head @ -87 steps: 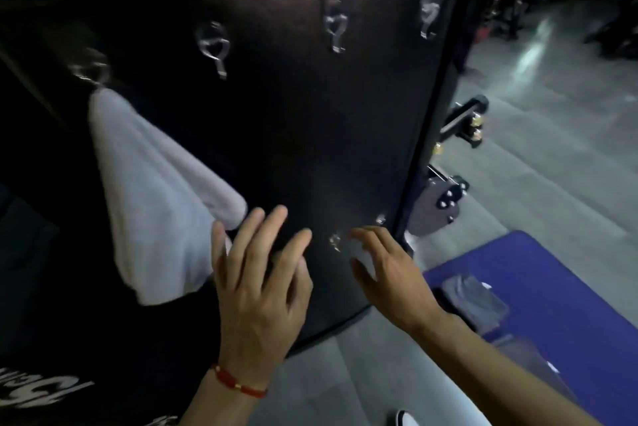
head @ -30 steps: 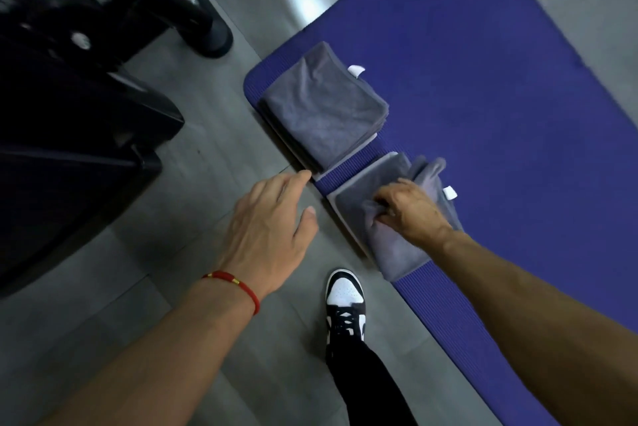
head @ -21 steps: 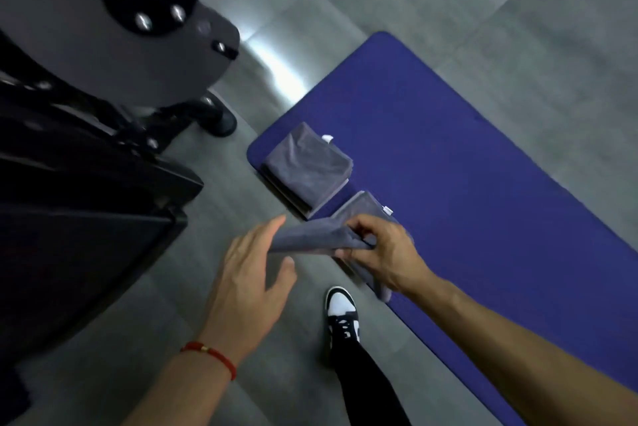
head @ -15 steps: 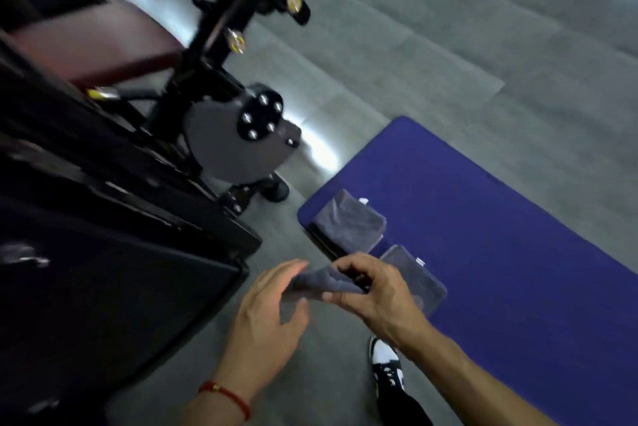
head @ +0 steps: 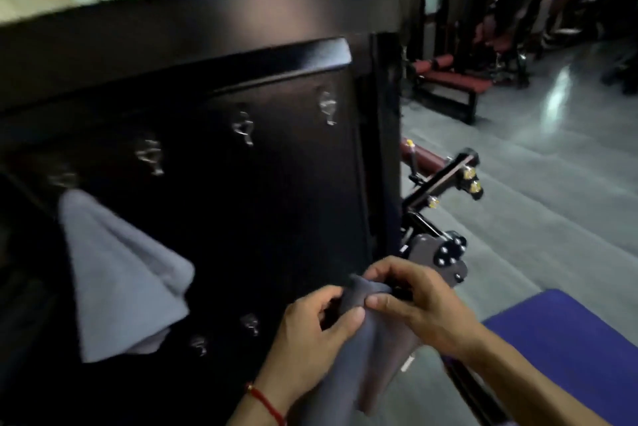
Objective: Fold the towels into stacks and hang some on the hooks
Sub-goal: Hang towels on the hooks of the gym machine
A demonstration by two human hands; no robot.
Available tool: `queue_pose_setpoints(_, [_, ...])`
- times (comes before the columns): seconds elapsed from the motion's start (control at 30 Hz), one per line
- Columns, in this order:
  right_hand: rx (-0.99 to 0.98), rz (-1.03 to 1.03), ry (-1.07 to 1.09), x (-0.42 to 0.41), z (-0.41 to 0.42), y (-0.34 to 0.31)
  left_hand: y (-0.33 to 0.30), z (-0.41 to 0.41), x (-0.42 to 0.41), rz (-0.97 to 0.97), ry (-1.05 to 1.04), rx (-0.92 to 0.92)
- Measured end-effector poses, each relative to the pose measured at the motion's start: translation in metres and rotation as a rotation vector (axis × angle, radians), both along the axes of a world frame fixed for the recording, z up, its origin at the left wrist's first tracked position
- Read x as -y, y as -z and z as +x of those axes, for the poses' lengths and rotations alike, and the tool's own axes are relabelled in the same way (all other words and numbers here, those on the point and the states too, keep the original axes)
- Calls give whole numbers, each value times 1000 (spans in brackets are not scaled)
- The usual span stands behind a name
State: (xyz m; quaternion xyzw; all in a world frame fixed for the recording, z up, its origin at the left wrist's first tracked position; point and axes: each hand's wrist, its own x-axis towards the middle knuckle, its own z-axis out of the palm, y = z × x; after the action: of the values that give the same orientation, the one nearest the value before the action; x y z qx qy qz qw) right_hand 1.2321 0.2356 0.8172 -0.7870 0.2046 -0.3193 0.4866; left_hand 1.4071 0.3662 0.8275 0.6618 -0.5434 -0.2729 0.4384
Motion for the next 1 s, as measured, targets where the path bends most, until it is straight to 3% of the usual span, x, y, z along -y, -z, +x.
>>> queue_pose_setpoints(0.13, [152, 105, -222, -18, 74, -49, -45, 55, -38, -134, -98, -292])
queue_pose_setpoints(0.27, [226, 65, -367, -20, 142, -80, -68, 91, -47, -264, -247, -196])
queue_pose_setpoints(0.4, [252, -29, -343, -10, 183, -105, -83, 110, -50, -294, -366, -87])
queue_pose_setpoints(0.6, [309, -128, -429, 11, 207, -128, -108, 117, -37, -354, -412, -173])
queue_pose_setpoints(0.73, [215, -165, -517, 22, 217, -137, -121, 127, -32, -436, -559, -64])
queue_pose_setpoints(0.8, [155, -148, -537, 27, 222, -139, -128, 142, -34, -422, -534, 8])
queue_pose_setpoints(0.93, [130, -110, -387, 26, 238, -144, -139, 178, -31, -308, -455, -15])
queue_pose_setpoints(1.0, [162, -234, -210, 22, 251, -148, -142, 198, -22, -301, -501, 41])
